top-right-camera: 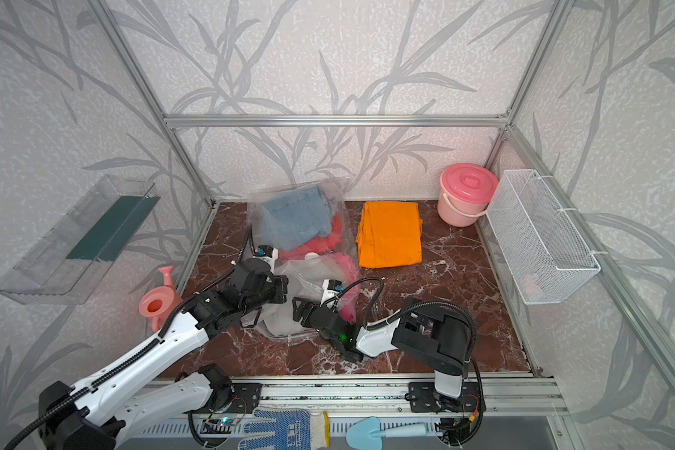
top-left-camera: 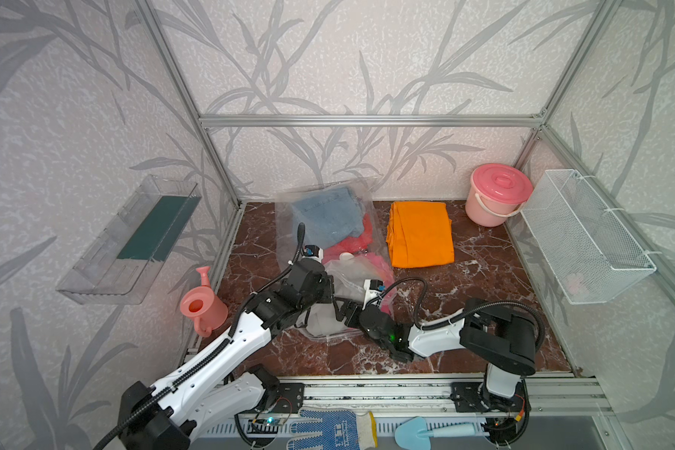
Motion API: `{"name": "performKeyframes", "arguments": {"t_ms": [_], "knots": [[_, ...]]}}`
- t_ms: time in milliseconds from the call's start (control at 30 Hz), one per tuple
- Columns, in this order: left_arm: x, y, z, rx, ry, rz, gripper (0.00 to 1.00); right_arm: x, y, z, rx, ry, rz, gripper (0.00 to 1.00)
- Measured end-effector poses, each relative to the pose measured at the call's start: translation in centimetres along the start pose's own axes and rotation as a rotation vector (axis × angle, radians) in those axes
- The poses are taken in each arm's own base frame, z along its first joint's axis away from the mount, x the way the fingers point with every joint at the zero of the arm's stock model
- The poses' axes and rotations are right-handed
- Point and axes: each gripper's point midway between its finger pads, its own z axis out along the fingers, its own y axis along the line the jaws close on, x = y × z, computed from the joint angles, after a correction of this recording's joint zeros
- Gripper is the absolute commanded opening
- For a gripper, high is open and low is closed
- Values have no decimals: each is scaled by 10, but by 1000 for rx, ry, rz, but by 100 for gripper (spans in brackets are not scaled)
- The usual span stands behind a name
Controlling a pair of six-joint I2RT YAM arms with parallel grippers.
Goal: Take the trousers out of the vacuum bag
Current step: Take out the trousers from the vacuum bag.
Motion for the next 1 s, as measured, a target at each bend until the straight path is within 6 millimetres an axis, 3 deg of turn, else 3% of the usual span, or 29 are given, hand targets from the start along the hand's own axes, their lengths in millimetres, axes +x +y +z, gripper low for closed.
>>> {"name": "performKeyframes", "arguments": {"t_ms": [100, 267, 333, 567, 700, 867, 1000], "knots": [[0, 0, 0, -1, 0, 0, 0, 5, -12, 3, 23, -2, 5, 85], [0, 0, 0, -2, -1, 0, 0, 2, -12, 7, 7, -28, 37, 83], [0, 1, 0, -5, -2, 0, 0, 1, -13, 10, -3, -38, 51, 75], [-1, 2, 0, -11, -5, 0, 0, -8, -21, 16, 7, -53, 44, 32], [-1, 2, 0, -13, -6, 0, 0, -14, -11, 11, -8, -51, 15, 21], [0, 3, 0, -15, -3, 1, 0, -27, 7, 1, -51, -70, 7, 21], [-2, 2, -1, -14, -4, 1, 0, -21, -5, 0, -30, -58, 7, 36]]}}
